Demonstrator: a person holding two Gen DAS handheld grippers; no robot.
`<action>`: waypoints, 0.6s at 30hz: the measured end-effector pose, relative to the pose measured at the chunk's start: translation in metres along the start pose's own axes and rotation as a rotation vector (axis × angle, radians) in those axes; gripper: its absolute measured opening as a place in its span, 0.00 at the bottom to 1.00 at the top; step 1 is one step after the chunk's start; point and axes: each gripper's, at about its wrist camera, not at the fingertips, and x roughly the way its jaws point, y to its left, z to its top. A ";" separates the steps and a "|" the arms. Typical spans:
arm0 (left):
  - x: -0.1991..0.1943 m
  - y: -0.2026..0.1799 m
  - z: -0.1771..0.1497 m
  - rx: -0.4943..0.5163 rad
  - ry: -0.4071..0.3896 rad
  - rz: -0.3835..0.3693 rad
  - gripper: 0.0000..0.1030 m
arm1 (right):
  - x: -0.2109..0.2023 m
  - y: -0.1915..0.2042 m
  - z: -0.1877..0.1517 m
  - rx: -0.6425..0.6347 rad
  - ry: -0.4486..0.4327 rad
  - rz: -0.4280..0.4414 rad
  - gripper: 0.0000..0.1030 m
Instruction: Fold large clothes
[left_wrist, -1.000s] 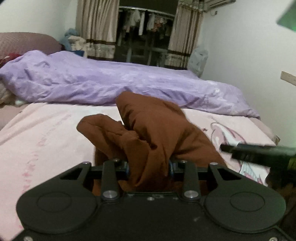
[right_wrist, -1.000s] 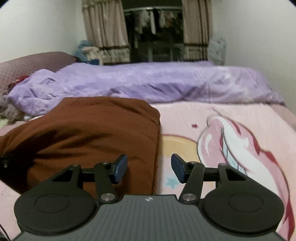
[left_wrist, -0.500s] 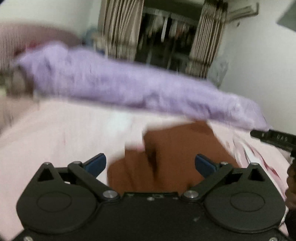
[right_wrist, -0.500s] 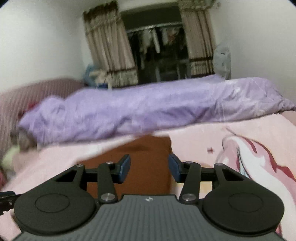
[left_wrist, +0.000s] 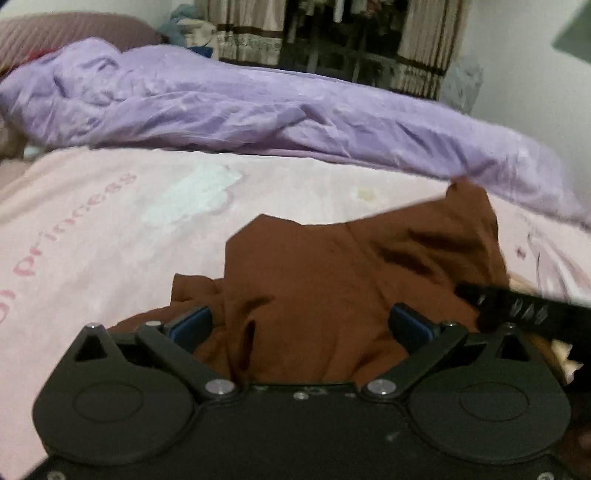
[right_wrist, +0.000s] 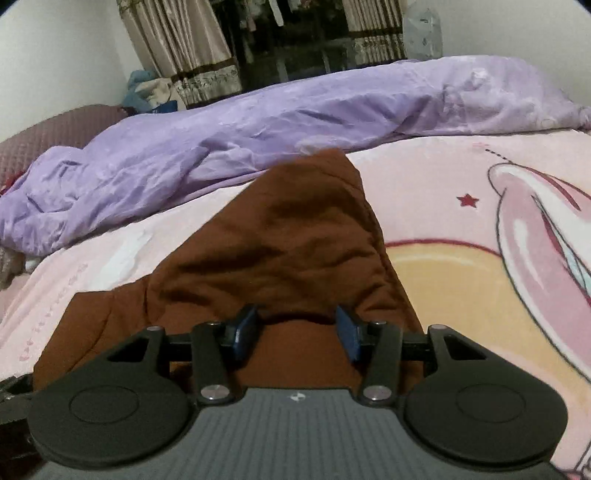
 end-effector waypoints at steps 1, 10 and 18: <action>0.002 0.000 0.001 0.000 -0.005 -0.003 1.00 | 0.001 0.001 0.001 -0.007 0.001 -0.006 0.56; -0.031 0.005 0.029 0.091 -0.057 0.076 1.00 | -0.012 0.016 0.029 -0.059 0.066 -0.015 0.58; -0.039 0.004 0.068 0.141 -0.127 0.050 1.00 | -0.013 0.020 0.078 -0.094 -0.056 -0.059 0.58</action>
